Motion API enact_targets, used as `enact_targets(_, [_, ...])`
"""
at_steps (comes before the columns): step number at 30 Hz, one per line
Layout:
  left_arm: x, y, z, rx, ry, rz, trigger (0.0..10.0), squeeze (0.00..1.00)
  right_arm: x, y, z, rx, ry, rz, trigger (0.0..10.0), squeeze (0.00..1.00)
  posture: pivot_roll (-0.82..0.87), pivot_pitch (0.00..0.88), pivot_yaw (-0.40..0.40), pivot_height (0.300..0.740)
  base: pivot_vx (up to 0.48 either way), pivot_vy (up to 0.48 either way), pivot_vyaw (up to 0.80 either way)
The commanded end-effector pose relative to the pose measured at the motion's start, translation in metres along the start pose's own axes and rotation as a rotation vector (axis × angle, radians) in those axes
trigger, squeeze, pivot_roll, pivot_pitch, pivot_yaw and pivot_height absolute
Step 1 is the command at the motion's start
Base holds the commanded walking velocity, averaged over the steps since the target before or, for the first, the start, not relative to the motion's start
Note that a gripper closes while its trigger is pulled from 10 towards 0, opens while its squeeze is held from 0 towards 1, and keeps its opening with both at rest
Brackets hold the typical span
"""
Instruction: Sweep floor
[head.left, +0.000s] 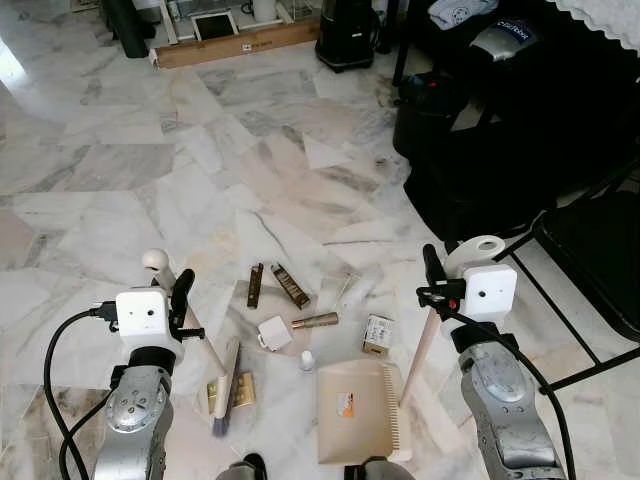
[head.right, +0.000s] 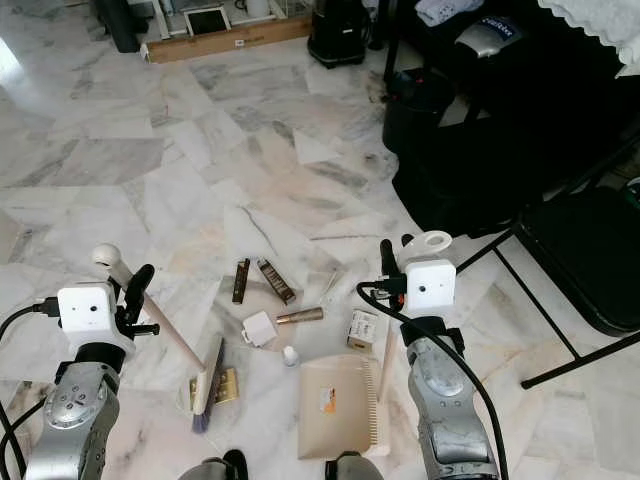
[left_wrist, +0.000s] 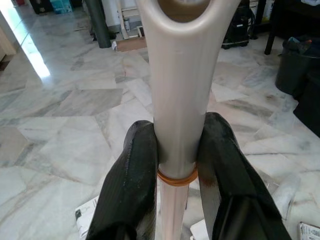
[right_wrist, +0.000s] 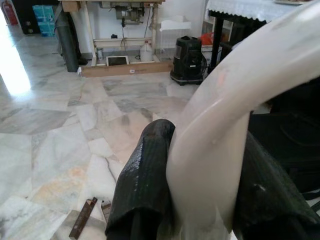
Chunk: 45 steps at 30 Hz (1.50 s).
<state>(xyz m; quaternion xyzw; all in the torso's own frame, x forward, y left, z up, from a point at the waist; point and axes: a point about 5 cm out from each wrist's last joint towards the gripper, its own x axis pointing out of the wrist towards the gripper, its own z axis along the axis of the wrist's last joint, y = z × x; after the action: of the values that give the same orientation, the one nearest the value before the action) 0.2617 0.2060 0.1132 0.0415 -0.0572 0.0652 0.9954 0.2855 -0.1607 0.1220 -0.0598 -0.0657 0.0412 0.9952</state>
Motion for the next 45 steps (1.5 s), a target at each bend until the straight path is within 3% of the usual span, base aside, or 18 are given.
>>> enact_targets(1, [0.0, 0.004, 0.009, 0.001, -0.039, 0.012, 10.0, 0.0, 0.002, 0.001, 0.005, 0.002, -0.031, 0.005, 10.0, 0.0, -0.06, 0.227, -0.002, 0.74, 0.289, 0.0, 0.0])
enact_targets(17, [0.0, 0.004, 0.009, 0.001, -0.043, 0.01, 10.0, 0.0, 0.002, 0.002, 0.004, 0.003, -0.03, 0.011, 10.0, 0.0, -0.06, 0.225, -0.001, 0.74, 0.287, 0.0, 0.0])
enact_targets(33, [0.001, 0.002, 0.009, -0.007, -0.041, -0.002, 10.0, 0.0, 0.002, 0.002, -0.002, -0.007, -0.016, 0.013, 10.0, 0.0, -0.05, 0.23, -0.001, 0.74, 0.0, 0.0, 0.0])
enact_targets(38, [0.007, 0.0, 0.008, -0.109, -0.022, -0.016, 10.0, 0.0, 0.001, 0.002, -0.006, -0.005, -0.012, 0.012, 10.0, 0.0, -0.05, 0.24, 0.003, 0.74, 0.0, 0.0, 0.0])
enact_targets(45, [0.018, 0.002, 0.008, -0.142, -0.012, -0.017, 10.0, 0.0, -0.002, 0.0, -0.017, -0.036, 0.012, 0.001, 10.0, 0.0, -0.05, 0.251, 0.014, 0.74, 0.0, 0.0, 0.0])
